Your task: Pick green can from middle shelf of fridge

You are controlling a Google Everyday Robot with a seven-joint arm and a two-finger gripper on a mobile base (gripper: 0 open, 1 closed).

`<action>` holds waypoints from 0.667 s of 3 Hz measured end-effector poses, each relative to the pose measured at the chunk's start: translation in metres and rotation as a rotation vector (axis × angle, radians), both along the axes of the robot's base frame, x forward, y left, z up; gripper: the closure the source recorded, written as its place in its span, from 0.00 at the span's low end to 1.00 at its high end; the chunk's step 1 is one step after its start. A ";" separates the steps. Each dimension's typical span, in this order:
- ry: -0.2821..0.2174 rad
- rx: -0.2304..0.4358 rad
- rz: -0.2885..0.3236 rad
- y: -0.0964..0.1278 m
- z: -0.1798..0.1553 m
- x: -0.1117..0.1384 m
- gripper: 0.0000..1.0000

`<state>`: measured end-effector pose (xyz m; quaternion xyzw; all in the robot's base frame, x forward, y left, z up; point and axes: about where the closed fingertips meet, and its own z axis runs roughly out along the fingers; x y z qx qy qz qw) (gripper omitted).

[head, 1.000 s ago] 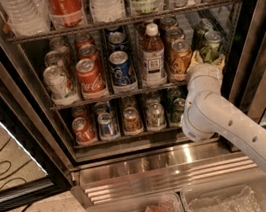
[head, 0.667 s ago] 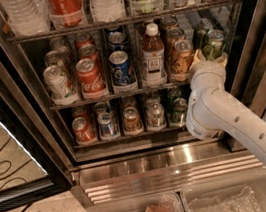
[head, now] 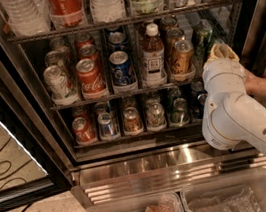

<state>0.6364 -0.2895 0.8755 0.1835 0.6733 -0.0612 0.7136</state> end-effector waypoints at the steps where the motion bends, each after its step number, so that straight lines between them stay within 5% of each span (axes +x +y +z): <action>1: 0.000 0.000 0.000 0.000 0.007 0.000 1.00; 2: 0.000 0.000 0.000 0.000 0.007 0.000 1.00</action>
Offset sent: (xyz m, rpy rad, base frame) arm 0.0001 -0.0094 0.0261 -0.0226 -0.0855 -0.0311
